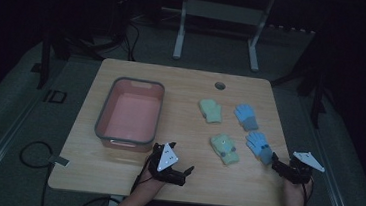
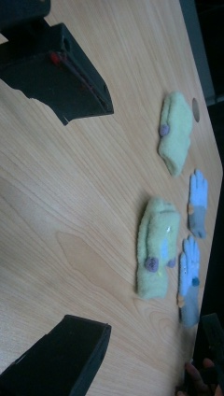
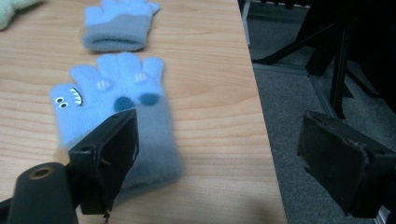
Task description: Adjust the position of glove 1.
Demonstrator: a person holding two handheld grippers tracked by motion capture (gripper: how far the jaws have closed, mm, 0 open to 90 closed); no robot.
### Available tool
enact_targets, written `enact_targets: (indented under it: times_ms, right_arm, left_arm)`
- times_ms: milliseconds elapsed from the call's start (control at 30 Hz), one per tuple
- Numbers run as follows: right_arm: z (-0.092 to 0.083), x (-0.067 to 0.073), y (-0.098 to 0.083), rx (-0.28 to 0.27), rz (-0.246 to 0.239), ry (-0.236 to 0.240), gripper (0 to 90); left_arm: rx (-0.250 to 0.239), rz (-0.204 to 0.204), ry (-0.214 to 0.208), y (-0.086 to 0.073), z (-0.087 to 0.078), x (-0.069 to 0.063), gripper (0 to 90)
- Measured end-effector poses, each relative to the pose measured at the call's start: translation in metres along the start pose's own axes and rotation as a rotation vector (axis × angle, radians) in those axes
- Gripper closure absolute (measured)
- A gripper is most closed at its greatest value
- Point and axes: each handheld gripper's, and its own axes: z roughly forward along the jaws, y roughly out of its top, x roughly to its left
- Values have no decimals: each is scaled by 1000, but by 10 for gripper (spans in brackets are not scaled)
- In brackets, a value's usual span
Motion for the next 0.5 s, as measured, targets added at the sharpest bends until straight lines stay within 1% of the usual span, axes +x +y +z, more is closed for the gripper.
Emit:
enact_targets:
  times_ms: [67, 200, 233, 367, 500]
  right_arm:
    - [0, 0, 0, 3, -5, -3, 128]
    - [1, 1, 0, 9, -7, 1, 124]
    - [1, 1, 0, 25, -14, 3, 122]
    - [2, 3, 1, 36, -33, 4, 113]
    - [1, 2, 2, 63, -27, 17, 109]
  left_arm:
    - [-5, -6, 5, 0, -1, 0, 0]
    - [-6, -2, 7, 0, -1, 0, 0]
    - [-6, 2, 6, 0, -1, 0, 0]
    - [-7, 2, 7, 0, -1, 0, 0]
    - [-6, 2, 5, 0, -1, 0, 0]
